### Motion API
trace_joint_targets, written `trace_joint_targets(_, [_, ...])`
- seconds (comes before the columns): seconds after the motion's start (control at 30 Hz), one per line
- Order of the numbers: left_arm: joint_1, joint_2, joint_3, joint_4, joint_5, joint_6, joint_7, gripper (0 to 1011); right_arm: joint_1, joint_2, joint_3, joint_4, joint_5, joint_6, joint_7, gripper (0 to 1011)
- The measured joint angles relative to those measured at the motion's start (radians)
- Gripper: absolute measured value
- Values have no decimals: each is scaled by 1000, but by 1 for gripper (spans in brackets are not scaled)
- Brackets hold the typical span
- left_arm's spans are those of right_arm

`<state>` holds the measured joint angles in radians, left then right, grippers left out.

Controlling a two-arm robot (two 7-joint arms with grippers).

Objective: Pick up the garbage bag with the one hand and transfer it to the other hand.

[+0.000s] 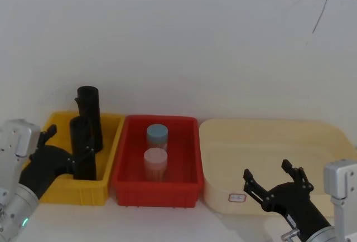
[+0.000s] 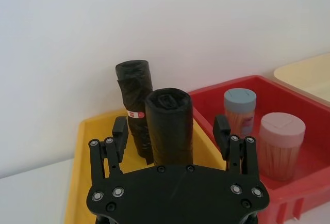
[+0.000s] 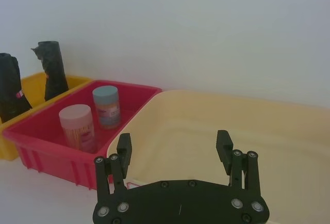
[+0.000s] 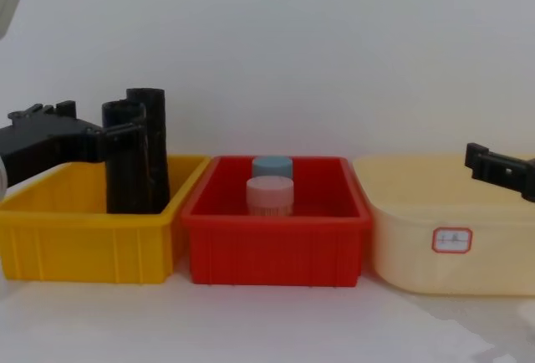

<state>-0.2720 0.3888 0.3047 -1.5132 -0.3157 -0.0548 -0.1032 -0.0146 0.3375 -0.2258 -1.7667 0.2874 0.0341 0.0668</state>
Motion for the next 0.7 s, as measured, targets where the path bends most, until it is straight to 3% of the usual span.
trace_joint_targets(0.7, [-94,-62,-6,158,-18,-33,-58,1000,0,0,0,0,0,0,0,1001])
